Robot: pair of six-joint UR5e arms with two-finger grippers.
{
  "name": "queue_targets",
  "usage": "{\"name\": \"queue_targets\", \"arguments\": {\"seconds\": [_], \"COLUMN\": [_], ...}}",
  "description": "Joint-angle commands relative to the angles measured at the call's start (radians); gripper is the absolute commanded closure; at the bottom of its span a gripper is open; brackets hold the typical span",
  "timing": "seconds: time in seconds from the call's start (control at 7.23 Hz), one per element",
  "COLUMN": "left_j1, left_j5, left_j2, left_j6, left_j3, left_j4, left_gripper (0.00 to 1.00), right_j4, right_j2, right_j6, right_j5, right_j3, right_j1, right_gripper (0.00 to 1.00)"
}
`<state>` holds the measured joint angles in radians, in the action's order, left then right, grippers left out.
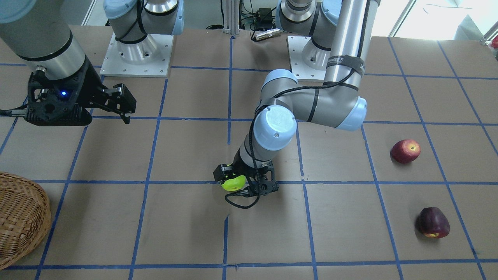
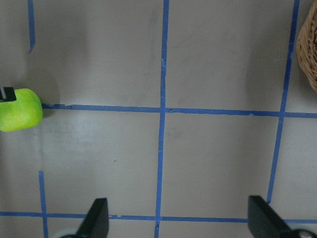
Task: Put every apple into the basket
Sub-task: 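Lower the green apple at the table center and open the left gripper, then move the right gripper to the green apple while the left reaches the red apple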
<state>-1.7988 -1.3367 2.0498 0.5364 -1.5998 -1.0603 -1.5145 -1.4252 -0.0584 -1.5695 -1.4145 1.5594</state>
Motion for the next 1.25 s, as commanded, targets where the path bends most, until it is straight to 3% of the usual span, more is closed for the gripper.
{"name": "queue_targets", "arguments": {"seconds": [0.0, 0.28, 0.42, 0.69, 0.83, 1.11], "left_j1": [0.143, 0.275, 0.336, 0.522, 0.598, 0.708], "left_j5": [-0.016, -0.305, -0.329, -0.377, -0.375, -0.375], "left_j2": [-0.086, -0.179, -0.221, -0.263, -0.267, -0.263], "left_j6": [-0.145, -0.472, -0.569, -0.842, -1.018, -1.23], "left_j3": [0.11, 0.098, 0.068, -0.009, -0.032, -0.145], "left_j4": [-0.285, -0.522, -0.539, -0.512, -0.469, -0.245], "left_gripper": [0.0, 0.0, 0.0, 0.0, 0.0, 0.0], "right_j4": [-0.001, -0.169, -0.261, -0.517, -0.574, -0.64], "right_j2": [0.005, 0.072, 0.133, 0.326, 0.383, 0.425], "right_j6": [0.005, 0.108, 0.218, 0.468, 0.474, 0.486], "right_j5": [0.049, 0.049, 0.049, 0.046, 0.045, 0.048], "right_j3": [-0.014, -0.047, -0.047, -0.047, -0.055, -0.121], "right_j1": [0.005, 0.084, 0.191, 0.344, 0.384, 0.384], "right_gripper": [0.0, 0.0, 0.0, 0.0, 0.0, 0.0]}}
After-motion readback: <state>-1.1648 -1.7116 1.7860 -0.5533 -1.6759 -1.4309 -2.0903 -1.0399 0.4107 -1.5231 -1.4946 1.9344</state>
